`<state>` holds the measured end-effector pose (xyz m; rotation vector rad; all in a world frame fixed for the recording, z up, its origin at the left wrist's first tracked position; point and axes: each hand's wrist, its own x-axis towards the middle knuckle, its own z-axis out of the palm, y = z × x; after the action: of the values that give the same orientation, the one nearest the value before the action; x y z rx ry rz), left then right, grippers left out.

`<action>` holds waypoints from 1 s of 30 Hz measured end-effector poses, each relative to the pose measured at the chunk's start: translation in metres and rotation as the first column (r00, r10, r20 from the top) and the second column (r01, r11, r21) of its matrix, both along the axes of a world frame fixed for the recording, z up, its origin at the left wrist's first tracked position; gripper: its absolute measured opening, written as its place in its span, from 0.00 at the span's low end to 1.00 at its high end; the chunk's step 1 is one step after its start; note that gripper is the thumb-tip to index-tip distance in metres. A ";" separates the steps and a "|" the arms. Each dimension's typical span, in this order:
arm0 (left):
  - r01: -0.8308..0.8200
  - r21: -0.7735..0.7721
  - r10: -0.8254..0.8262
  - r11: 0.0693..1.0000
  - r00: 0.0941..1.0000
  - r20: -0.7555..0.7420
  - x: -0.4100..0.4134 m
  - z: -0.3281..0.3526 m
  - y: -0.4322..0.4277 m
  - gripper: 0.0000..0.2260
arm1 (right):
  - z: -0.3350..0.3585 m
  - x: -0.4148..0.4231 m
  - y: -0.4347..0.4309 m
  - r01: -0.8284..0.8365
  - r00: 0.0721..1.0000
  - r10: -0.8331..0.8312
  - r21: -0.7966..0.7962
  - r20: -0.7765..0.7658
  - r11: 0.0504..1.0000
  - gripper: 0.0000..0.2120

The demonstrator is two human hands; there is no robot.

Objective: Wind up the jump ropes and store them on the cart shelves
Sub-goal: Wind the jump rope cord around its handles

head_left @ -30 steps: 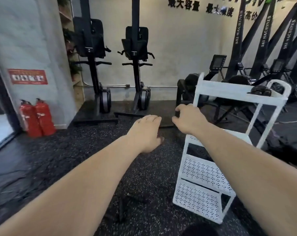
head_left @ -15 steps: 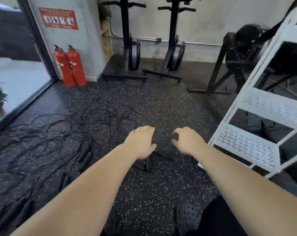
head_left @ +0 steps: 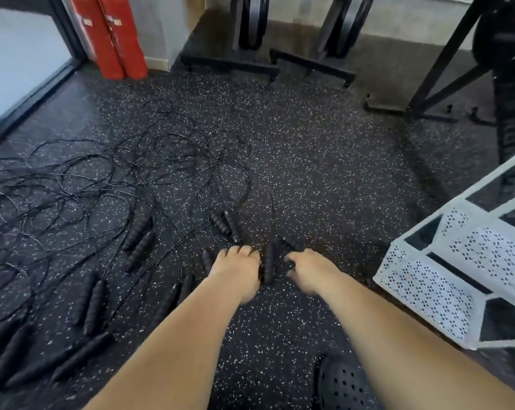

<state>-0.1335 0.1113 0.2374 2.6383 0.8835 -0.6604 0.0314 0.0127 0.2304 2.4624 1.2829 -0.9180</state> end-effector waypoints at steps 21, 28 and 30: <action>0.017 -0.042 -0.024 0.999 0.985 -0.172 0.045 -0.160 0.084 0.33 | -0.212 0.037 0.077 0.074 0.996 -0.074 0.002 -0.049 0.997 0.25; 0.011 -0.087 -0.023 0.996 0.991 -0.130 0.056 -0.161 0.074 0.31 | -0.216 0.071 0.055 -0.031 0.965 0.023 0.028 0.260 0.999 0.17; 0.036 -0.091 -0.047 0.995 0.991 -0.123 0.061 -0.162 0.067 0.32 | -0.217 0.081 0.050 -0.044 0.952 0.017 0.081 0.305 0.996 0.20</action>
<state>-0.0725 0.1785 0.0752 2.5655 0.8148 -0.8635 0.1127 0.0627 0.0133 2.5159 1.2698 -0.4572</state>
